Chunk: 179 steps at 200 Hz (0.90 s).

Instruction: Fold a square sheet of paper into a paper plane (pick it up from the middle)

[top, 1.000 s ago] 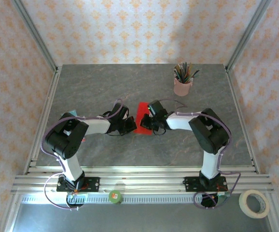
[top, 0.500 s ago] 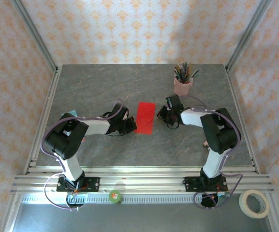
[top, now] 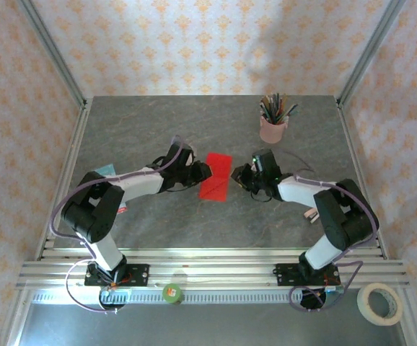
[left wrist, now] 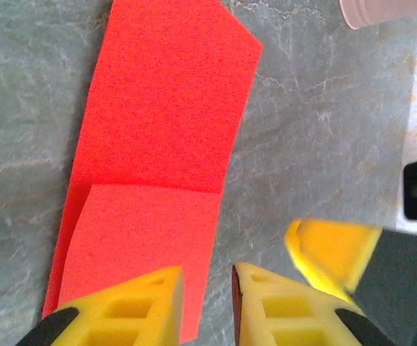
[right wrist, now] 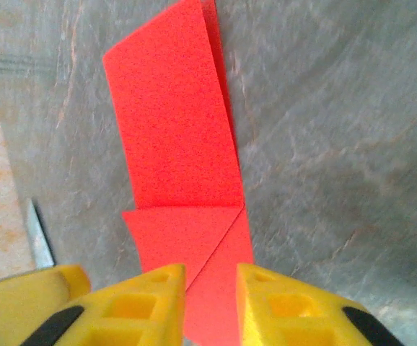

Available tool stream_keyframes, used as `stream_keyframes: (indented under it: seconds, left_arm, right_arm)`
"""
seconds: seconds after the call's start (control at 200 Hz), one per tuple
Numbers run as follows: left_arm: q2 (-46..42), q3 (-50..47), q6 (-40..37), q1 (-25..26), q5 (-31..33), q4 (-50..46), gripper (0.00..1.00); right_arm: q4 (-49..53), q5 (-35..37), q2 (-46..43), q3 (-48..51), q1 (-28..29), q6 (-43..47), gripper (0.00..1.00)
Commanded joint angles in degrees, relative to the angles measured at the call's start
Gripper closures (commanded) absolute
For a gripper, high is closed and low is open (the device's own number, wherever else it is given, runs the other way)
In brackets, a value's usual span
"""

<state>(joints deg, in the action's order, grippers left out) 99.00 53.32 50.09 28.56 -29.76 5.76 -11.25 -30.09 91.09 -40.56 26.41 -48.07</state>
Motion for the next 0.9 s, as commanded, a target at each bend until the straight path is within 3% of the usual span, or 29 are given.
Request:
stream_keyframes:
  seconds: [0.0, 0.25, 0.646, 0.776, 0.891]
  left_arm:
    - [3.9, 1.07, 0.14, -1.25, 0.14, 0.7, 0.74]
    - [7.56, 2.35, 1.05, -2.27, -0.26, 1.78, 0.75]
    - [10.05, 1.26, 6.17, -2.52, 2.88, -3.34, 0.8]
    - [10.07, 1.35, 6.09, -2.61, 3.22, -4.26, 0.81]
    - [10.07, 1.17, 6.23, -2.59, 3.22, -4.18, 0.83]
  right_arm:
    - [-5.94, -2.26, 0.81, 0.68, 1.13, -3.91, 0.73]
    - [-8.08, -2.53, 3.55, 1.01, 2.5, -6.44, 0.71]
    - [-3.43, 3.15, 6.78, -1.62, 3.73, -9.05, 0.72]
    - [-3.06, 4.15, 7.56, -2.38, 3.82, -9.07, 0.8]
    - [-1.42, 5.34, 8.44, -3.86, 3.83, -8.62, 0.81]
